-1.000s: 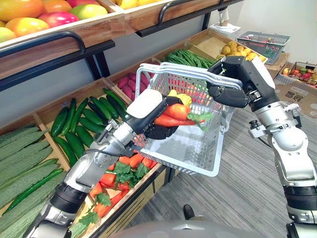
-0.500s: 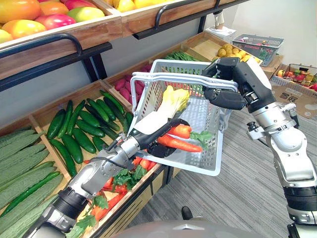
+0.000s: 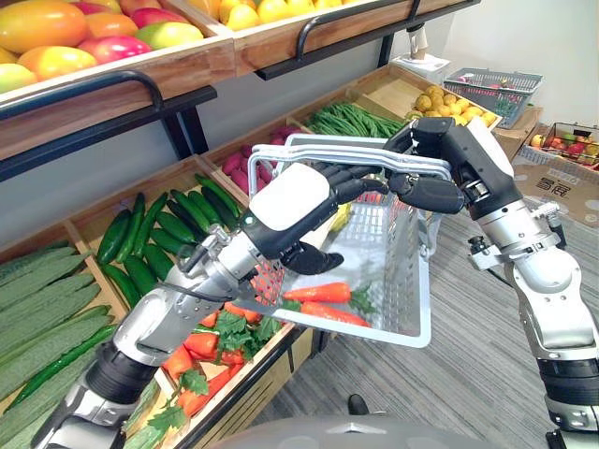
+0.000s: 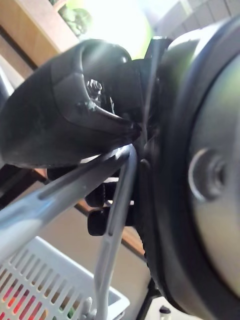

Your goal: Pick vegetable in the basket

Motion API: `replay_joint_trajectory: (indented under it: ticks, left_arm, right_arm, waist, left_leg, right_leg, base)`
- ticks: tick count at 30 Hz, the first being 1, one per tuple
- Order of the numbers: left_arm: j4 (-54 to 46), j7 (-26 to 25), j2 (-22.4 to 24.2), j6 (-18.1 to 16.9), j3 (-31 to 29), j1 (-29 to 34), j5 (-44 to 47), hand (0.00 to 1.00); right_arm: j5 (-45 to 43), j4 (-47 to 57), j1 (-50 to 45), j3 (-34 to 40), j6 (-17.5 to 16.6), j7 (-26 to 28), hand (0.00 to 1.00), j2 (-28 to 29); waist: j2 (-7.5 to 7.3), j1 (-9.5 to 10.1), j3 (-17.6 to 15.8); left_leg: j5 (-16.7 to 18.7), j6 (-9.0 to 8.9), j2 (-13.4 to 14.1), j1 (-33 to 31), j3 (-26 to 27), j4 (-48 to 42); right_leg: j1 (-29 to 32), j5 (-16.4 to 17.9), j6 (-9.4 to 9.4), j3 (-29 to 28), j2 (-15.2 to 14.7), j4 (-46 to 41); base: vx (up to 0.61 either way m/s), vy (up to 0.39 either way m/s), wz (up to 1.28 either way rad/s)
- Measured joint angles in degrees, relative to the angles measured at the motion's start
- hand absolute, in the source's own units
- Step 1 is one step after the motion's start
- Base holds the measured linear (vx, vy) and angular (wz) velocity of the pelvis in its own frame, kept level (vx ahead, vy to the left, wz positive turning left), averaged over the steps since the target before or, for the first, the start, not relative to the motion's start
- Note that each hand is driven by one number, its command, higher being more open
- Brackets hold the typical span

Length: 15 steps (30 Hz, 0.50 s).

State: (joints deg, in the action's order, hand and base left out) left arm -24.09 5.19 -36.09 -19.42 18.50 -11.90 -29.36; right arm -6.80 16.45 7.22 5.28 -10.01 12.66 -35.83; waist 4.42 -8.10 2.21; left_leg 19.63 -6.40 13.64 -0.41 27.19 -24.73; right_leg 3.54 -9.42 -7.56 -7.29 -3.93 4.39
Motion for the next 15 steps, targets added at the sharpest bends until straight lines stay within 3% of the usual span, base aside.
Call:
replay_joint_trajectory:
  ticks: [6, 15]
  left_arm:
    - [-5.17, -0.33, -1.42, -1.74, -1.26, -0.10, 5.11, 1.00]
    - [-8.32, -4.15, -0.31, -1.84, -8.32, -4.59, 13.49, 1.00]
  right_arm:
    - [-0.31, -0.06, -0.24, 1.24, 0.00, -0.09, 0.00, 0.00]
    - [0.44, -5.52, -0.94, 5.22, 0.03, -0.87, 0.00, 0.01]
  waist:
    - [0.08, 0.02, 0.09]
    - [-0.55, 0.31, 0.42]
  left_leg:
    - [-0.27, 0.03, 0.01, 0.13, -0.67, -0.01]
    - [-0.73, -0.09, -0.05, 0.75, -1.18, 0.59]
  right_leg:
    - [-0.56, 0.22, 0.34, 0.78, -0.09, 0.00]
    - [-1.10, 0.29, 0.45, 1.45, -0.12, 0.00]
  base:
    - [-0.01, -0.007, 0.05]
    - [0.00, -0.007, 0.03]
